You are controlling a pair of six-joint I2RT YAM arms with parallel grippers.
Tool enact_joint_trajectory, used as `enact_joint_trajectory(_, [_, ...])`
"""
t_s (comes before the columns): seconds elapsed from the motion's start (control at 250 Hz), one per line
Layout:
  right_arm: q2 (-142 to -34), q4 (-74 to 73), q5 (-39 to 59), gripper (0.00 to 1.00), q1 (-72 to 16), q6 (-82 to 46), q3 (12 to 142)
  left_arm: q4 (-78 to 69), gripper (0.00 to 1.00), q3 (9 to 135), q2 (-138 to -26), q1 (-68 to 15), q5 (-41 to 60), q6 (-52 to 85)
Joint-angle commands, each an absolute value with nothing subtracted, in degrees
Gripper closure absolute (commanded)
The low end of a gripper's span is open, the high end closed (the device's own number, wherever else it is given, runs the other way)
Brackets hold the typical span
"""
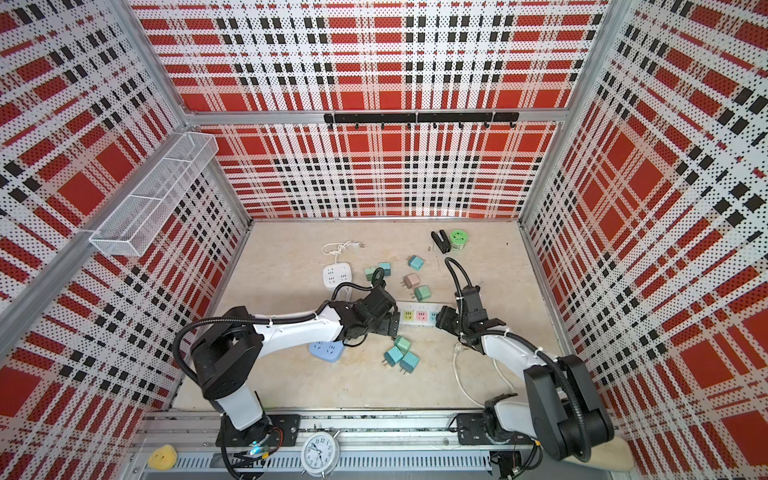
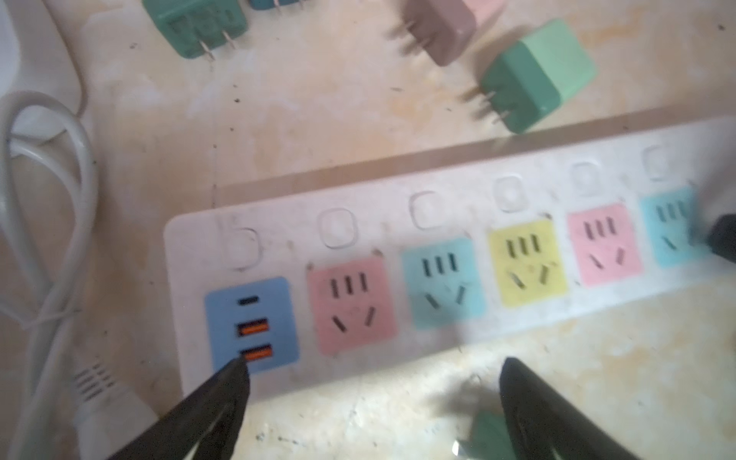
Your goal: Insert the plug
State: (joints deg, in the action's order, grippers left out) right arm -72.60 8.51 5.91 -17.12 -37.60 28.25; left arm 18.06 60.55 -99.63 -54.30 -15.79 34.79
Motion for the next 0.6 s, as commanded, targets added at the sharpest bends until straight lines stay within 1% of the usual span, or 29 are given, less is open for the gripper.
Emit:
enact_joint_trajectory(0.0, [-70.4, 7.9, 7.4, 0.33, -18.7, -38.7, 27.2, 14.8, 0.01, 57.3, -96.7, -55.6, -16.9, 37.4])
enact_joint_trajectory(0.244, [-67.5, 9.7, 2.6, 0.33, -25.3, -41.4, 25.7, 11.9, 0.01, 51.8, -94.3, -56.8, -17.1, 39.6])
enact_joint_trajectory(0.432, [-66.0, 11.8, 0.7, 0.32, -26.7, -42.1, 25.6, 12.2, 0.01, 50.1, -91.8, -57.4, -18.4, 40.0])
enact_joint_trajectory(0.596, [-60.7, 17.5, -1.7, 0.28, -26.8, -41.7, 27.2, 15.4, 0.01, 50.3, -88.6, -57.3, -20.2, 39.7])
